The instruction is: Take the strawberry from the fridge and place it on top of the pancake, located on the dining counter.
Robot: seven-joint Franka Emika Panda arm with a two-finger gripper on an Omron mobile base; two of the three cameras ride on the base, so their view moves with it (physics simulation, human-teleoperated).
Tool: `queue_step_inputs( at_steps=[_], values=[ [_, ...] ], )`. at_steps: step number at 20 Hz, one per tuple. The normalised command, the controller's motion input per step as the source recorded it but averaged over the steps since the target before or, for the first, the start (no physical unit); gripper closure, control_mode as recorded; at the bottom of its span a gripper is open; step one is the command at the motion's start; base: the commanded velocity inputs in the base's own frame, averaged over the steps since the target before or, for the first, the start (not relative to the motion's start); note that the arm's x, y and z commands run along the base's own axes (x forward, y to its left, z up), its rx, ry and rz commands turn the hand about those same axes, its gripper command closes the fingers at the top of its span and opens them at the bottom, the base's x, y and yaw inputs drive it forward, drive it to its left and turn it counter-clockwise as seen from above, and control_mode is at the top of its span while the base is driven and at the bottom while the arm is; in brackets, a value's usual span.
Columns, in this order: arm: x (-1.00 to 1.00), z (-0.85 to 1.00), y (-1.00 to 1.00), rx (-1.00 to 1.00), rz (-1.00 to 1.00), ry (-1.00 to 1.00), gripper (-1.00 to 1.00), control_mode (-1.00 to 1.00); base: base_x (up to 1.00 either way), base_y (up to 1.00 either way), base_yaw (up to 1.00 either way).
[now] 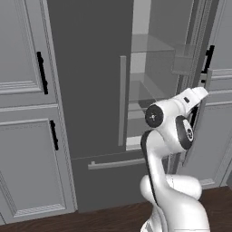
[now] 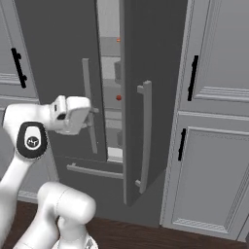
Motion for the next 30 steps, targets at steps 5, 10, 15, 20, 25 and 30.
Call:
queue_step_inputs(
  at_steps=[5,10,15,20,25,30],
  values=[
    [0.65,-0.35,0.38,-0.28,-0.01,0.72,-1.0,-1.0,0.0,0.0,0.0],
    [0.78,-0.29,-0.26,0.02,-0.03,0.48,-1.0,-1.0,0.0,0.0,0.0],
    [0.51,-0.31,-0.41,-0.01,-0.06,0.35,-1.0,-1.0,0.0,0.0,0.0],
    [0.3,-0.39,-0.49,-0.06,-0.04,0.15,-1.0,-1.0,0.0,0.0,0.0],
    [-0.2,-0.26,-0.8,-0.08,-0.06,0.05,-1.0,-1.0,0.0,0.0,0.0],
    [-0.2,-0.08,-1.0,-0.01,-0.13,0.05,-1.0,-1.0,0.0,0.0,0.0]
  ],
)
